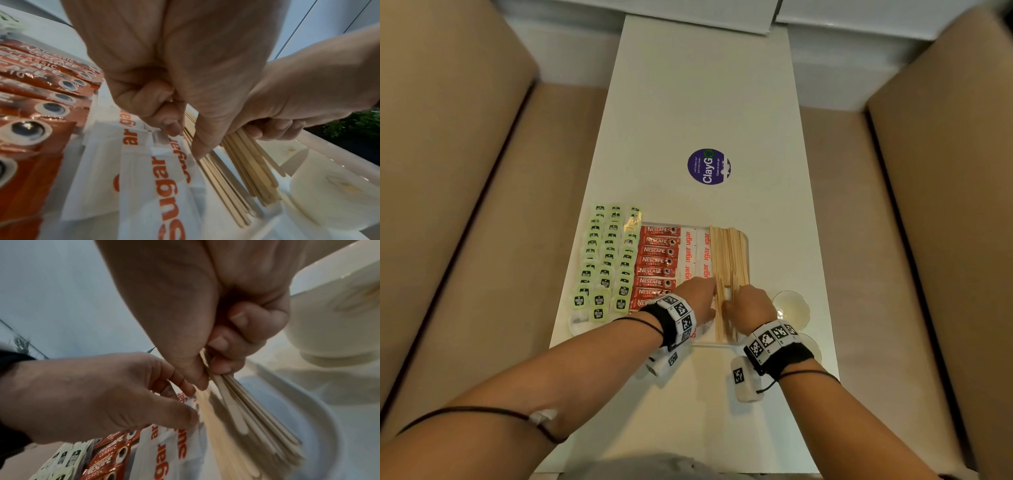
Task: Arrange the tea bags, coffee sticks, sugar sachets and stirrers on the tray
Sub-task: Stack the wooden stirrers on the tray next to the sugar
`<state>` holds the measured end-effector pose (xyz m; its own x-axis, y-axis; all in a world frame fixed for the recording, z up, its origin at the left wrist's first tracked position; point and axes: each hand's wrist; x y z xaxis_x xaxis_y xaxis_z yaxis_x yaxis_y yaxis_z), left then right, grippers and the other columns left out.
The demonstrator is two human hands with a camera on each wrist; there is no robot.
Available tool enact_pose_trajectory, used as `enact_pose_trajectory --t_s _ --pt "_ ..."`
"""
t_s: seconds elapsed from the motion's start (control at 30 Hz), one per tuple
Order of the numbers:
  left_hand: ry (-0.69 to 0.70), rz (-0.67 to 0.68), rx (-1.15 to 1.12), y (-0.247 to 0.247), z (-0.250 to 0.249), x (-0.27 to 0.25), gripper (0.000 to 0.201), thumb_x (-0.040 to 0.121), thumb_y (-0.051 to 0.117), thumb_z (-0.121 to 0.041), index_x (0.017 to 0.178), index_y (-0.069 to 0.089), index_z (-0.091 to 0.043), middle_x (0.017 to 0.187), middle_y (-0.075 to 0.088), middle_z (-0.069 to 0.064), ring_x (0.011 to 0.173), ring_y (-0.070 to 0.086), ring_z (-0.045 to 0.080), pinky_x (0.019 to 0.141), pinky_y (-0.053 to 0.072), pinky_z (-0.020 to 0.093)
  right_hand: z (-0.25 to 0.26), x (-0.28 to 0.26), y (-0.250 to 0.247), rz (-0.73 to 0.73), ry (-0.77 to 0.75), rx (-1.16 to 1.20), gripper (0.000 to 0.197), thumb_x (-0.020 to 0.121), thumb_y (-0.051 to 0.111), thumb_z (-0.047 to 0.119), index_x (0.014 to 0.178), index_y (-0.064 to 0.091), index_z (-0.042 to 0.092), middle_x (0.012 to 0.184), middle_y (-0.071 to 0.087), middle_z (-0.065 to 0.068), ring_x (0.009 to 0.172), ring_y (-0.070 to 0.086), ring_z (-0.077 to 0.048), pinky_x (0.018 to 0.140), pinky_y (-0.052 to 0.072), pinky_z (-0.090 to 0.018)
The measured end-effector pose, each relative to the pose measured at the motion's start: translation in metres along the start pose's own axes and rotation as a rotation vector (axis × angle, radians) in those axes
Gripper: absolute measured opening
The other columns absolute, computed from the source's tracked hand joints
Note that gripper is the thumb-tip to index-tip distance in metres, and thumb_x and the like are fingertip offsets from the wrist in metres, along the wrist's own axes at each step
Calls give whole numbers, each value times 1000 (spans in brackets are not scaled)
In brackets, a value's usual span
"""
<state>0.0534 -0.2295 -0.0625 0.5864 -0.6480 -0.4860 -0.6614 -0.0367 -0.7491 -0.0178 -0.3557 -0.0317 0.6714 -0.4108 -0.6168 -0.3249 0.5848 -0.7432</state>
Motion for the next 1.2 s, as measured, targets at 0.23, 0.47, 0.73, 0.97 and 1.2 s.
enact_pose_trajectory --t_s 0.23,0.47,0.73,0.97,1.2 --pt "40 9 -23 2 0 -2 36 84 71 -23 114 53 -16 110 61 6 95 60 25 82 52 38 -5 -2 0 -22 29 -35 16 90 58 26 82 58 13 86 66 -6 82 68 -29 73 59 -37" --pt "38 7 -34 1 -1 -4 36 84 71 -24 115 53 -15 110 60 6 95 60 25 84 54 41 -8 -2 1 -56 59 -65 19 92 59 28 94 65 10 95 70 -9 86 69 -30 75 59 -38" --pt "17 -11 -28 1 -5 -5 36 86 70 -30 111 50 -14 101 58 5 88 58 25 78 53 40 -10 -2 2 -47 84 -121 10 95 57 17 97 65 11 100 70 -8 88 69 -27 68 55 -33" --pt "-31 -58 -72 -1 -11 -4 38 89 69 -35 114 49 -16 98 59 3 86 60 23 77 55 40 -12 -7 3 -44 67 -156 15 94 52 7 101 65 10 100 70 -8 87 68 -26 67 52 -31" --pt "-35 -54 -74 -1 -18 -4 46 86 74 -35 119 48 -16 102 60 3 87 62 22 78 55 38 -20 -21 6 -93 71 -135 12 98 52 13 86 55 13 95 67 -7 76 58 -24 64 46 -31"
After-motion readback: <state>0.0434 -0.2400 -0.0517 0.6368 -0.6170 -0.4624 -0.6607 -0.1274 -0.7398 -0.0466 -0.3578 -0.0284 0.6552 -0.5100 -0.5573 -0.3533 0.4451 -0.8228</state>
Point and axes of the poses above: each hand's wrist, its own x-axis towards the middle knuckle, its own y-axis out of the palm, z = x × y
